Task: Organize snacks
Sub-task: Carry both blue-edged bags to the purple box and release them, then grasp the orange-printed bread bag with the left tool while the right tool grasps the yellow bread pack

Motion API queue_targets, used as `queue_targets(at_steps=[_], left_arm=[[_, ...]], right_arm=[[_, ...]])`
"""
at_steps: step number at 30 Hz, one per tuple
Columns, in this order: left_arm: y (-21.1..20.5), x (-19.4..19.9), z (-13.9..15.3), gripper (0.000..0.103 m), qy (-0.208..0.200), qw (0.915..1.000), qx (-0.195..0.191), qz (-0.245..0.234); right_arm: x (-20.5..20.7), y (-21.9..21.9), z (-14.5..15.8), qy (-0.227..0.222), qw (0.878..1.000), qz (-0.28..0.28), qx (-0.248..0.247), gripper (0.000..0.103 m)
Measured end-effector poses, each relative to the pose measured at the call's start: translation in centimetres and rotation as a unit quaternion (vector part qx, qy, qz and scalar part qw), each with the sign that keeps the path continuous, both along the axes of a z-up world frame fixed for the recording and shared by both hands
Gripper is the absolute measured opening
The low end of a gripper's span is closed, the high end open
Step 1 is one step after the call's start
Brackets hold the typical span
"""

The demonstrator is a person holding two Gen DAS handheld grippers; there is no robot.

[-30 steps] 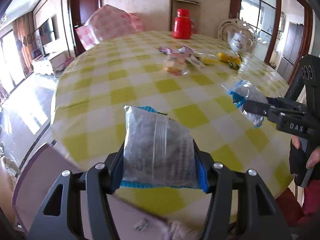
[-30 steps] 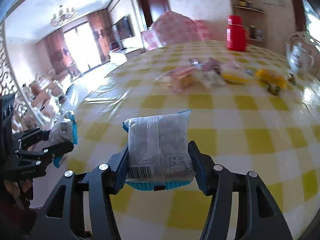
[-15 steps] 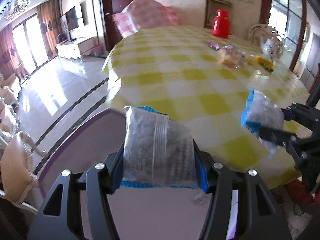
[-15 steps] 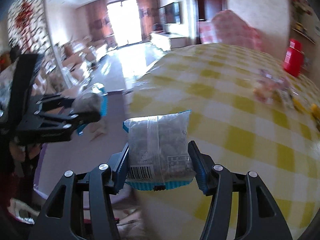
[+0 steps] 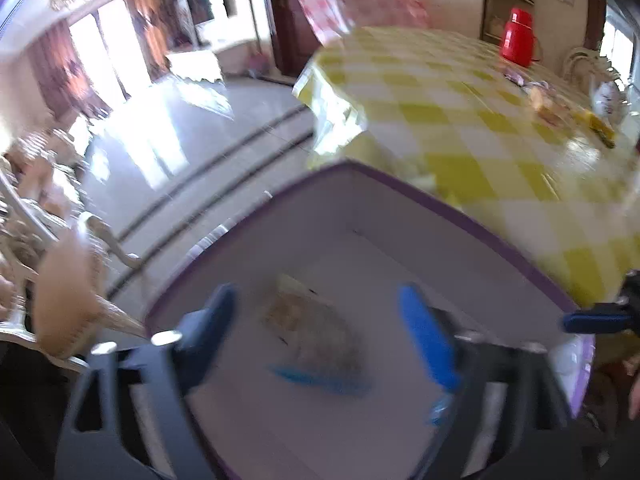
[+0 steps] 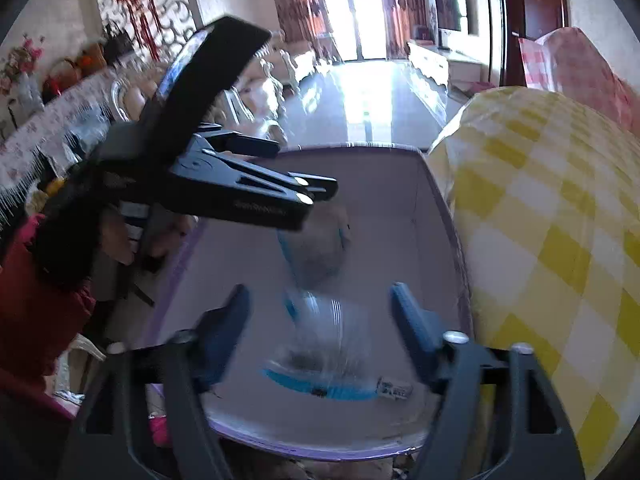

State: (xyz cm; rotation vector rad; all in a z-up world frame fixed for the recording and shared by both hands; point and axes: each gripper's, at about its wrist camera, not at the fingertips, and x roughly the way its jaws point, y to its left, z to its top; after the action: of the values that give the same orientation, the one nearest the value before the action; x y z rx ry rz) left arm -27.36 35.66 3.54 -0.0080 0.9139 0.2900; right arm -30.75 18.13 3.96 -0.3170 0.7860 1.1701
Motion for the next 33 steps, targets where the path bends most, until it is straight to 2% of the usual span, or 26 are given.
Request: queue_targets(at_steps=[2,6,9,12,19,23,29,33], left_arm=[[-0.5,0.1,0.6,0.097,-0.010,0.9999,0.014,0.001],[-2.7,1.1,1.8,0.099,-0.022,0.9996,0.010,-0.016],[-6.0,2.4,2.6,0.101,-0.034,0.9980,0.017,-0.050],[-9.5,4.5,3.1,0.101,-0.039,0.9952,0.012,-0.089],[-20.4,10.5,3.1,0.101,-0.035,0.9787,-0.039,-0.198],[-25.4,14.2,1.8,0.101,-0.018,0.9705,-0.052,-0.235],[-30.3,19.8,-0.9,0.101,0.019,0.9625,-0.063,-0.263],[-31.2,23.4,-1.9,0.101,0.023,0.9655,-0.064,-0.251]], right_arm=[[0.4,-1.3,0.8,-0.014,1.000,-0.019,0.013,0.076],[2.4,-5.1,2.6,-0.013,0.996,-0.077,0.040,0.077],[4.8,-9.3,3.6,-0.030,0.989,-0.134,0.056,0.080],[6.8,-14.1,4.1,-0.046,0.976,-0.203,0.065,0.083],[11.9,-26.3,3.1,-0.025,0.931,-0.360,0.061,0.087],[14.6,-33.2,1.6,-0.018,0.901,-0.431,0.043,0.088],[21.9,-41.3,-0.7,0.008,0.857,-0.515,0.022,0.088],[29.0,-44.9,-1.3,0.025,0.828,-0.560,0.011,0.088]])
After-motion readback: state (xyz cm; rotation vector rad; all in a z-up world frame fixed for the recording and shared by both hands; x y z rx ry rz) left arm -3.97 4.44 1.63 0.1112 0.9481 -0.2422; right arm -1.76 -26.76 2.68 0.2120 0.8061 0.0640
